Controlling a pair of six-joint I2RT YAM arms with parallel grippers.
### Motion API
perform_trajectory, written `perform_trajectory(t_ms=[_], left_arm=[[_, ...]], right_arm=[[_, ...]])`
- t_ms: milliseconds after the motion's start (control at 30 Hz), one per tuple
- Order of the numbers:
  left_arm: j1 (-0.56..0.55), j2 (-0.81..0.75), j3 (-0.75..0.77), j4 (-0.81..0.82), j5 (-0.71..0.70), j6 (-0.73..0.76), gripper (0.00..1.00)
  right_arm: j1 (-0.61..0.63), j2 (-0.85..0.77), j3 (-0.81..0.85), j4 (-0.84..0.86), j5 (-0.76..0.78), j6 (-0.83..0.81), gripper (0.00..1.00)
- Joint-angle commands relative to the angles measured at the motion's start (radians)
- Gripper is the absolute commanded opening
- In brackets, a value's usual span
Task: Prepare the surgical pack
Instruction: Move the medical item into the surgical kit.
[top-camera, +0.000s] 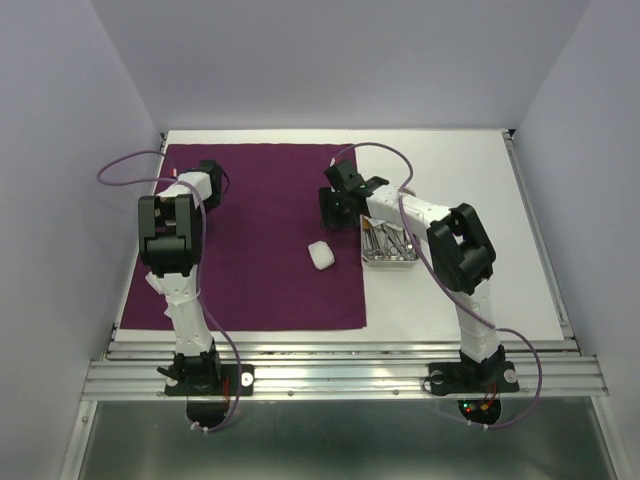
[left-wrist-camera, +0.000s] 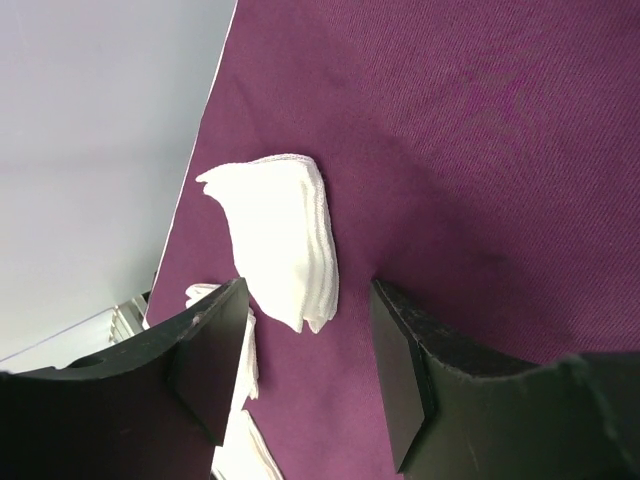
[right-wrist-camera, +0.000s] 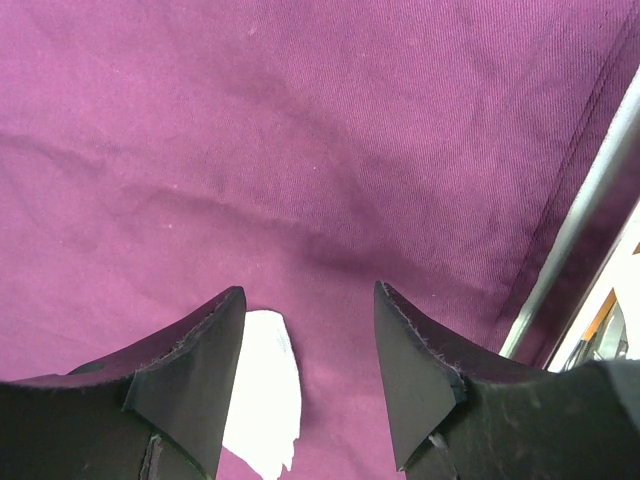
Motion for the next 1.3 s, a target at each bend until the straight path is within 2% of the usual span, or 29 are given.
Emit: perform_trajectory(t_ms=[0,200,733,833,867,933,1100,1267], left_arm=[[0.018,-0.008,-0.021,-0.015,-0.021,-0.018,0.63],[0.018,-0.021,-0.025,-0.021,-0.044,-0.027,0.59],[0.034,-0.022,-0.044,-0.016,-0.050,-0.034,0.58],[0.039,-0.019,-0.039,-0.024,-0.056,-0.041,0.46],[0.039,-0.021,-0.039,-0.024,-0.058,-0.044,0.46],[0.039,-0.024,-0.039,-0.026,-0.061,-0.046,0.39],[0.041,-0.027,-0.036,-0.032,-0.067,-0.052,0.31],[0.041,-0.027,-0.028,-0.039,-0.073,-0.058,0.19]], right_arm=[[0.018,-0.041,0.036,-0.009,0.017,0.003,0.60],[0.018,-0.041,0.033,-0.009,0.018,0.003,0.60],[0.018,-0.038,0.028,-0.010,0.014,0.003,0.59],[0.018,-0.038,0.027,-0.010,0.014,0.003,0.59],[0.027,-0.038,0.025,-0.010,0.014,0.003,0.59],[0.027,-0.038,0.024,-0.010,0.014,0.003,0.59],[0.027,-0.038,0.021,-0.009,0.017,0.003,0.59],[0.027,-0.037,0.022,-0.009,0.017,0.005,0.59]])
